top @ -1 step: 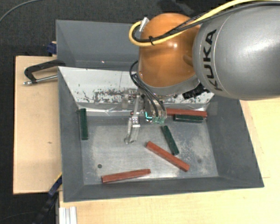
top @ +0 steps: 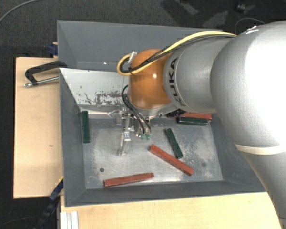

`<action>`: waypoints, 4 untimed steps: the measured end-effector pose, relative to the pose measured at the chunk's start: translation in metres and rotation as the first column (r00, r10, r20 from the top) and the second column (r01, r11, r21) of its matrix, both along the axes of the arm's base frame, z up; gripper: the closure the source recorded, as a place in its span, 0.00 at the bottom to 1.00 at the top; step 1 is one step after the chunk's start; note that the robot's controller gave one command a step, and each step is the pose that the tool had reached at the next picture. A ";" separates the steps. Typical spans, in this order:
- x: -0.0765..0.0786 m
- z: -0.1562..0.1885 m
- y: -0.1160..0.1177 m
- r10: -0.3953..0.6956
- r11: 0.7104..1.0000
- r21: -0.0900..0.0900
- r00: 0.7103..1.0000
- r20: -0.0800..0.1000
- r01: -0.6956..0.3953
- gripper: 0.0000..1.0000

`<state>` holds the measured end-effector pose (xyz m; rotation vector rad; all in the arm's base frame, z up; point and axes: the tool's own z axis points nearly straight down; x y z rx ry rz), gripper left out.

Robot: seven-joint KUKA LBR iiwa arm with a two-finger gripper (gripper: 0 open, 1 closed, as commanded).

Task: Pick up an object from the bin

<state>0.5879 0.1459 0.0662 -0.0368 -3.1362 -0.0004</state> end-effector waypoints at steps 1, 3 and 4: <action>-0.023 0.035 -0.086 0.273 0.962 -0.003 0.962 0.006 -0.273 0.00; -0.067 0.002 -0.119 0.080 0.997 0.002 0.997 0.001 -0.080 0.00; -0.066 0.003 -0.118 0.079 0.997 0.001 0.997 0.005 -0.079 0.00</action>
Offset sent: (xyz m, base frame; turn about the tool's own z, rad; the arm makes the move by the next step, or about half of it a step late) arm -0.0244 -0.0841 0.0338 -0.2807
